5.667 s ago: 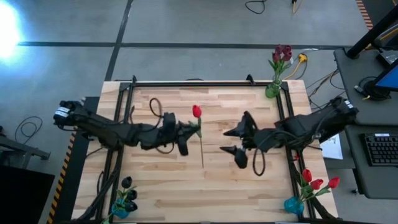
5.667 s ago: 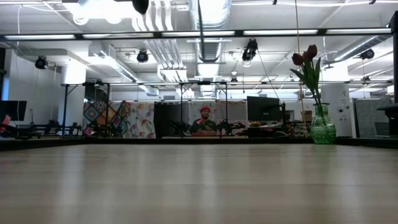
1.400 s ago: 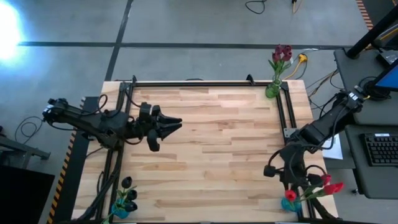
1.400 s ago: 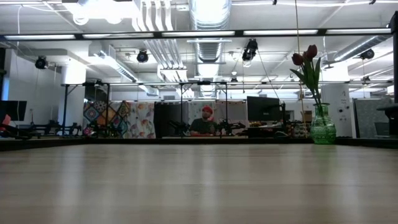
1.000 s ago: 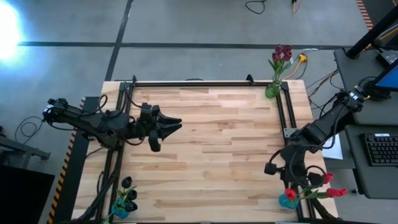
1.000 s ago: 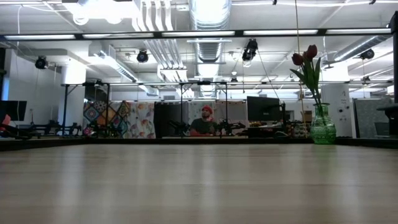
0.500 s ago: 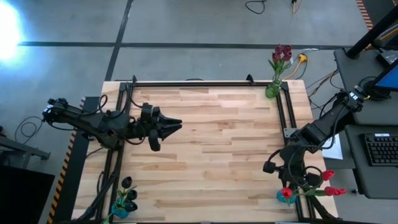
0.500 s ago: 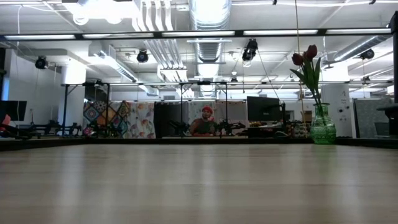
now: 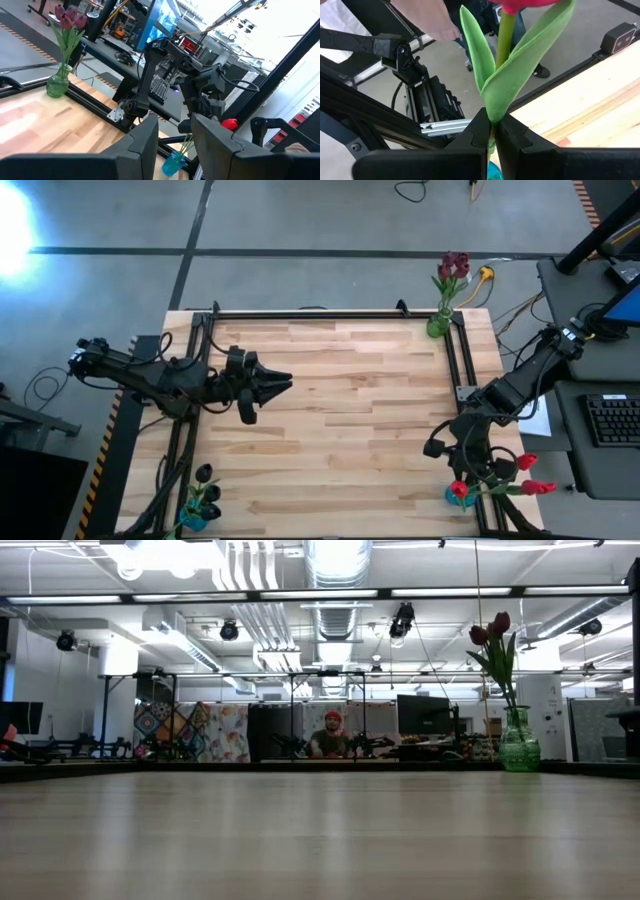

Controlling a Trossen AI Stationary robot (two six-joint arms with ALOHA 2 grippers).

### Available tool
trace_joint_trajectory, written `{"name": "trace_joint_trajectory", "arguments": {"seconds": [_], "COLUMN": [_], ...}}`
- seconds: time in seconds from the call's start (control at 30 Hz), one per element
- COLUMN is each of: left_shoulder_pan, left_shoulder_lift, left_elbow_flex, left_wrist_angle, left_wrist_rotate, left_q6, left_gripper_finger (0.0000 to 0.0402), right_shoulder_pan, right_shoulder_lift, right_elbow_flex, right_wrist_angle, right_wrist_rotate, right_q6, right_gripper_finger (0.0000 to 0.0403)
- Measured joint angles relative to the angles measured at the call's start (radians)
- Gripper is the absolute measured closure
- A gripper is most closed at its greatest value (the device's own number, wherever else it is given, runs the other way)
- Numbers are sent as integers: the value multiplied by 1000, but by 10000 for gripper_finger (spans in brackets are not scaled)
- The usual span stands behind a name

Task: Sort flowers into vase by color
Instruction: Put the red tulip into the right blue vase

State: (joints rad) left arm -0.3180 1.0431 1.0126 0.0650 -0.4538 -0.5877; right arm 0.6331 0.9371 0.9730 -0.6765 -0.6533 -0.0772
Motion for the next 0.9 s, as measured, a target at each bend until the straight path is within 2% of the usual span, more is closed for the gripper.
{"name": "trace_joint_trajectory", "arguments": {"seconds": [0.43, 0.73, 0.9], "left_shoulder_pan": [1, 1, 1], "left_shoulder_lift": [-6, -38, -60], "left_elbow_flex": [0, 0, 0], "left_wrist_angle": [2, -2, -12], "left_wrist_rotate": [0, -1, -5], "left_q6": [30, 34, 34], "left_gripper_finger": [295, 295, 295], "right_shoulder_pan": [0, 22, 33], "right_shoulder_lift": [0, 0, 0], "right_elbow_flex": [0, -1, -1], "right_wrist_angle": [-89, -111, -156], "right_wrist_rotate": [7, 26, 30], "right_q6": [13, 24, 33], "right_gripper_finger": [386, 313, 293]}}
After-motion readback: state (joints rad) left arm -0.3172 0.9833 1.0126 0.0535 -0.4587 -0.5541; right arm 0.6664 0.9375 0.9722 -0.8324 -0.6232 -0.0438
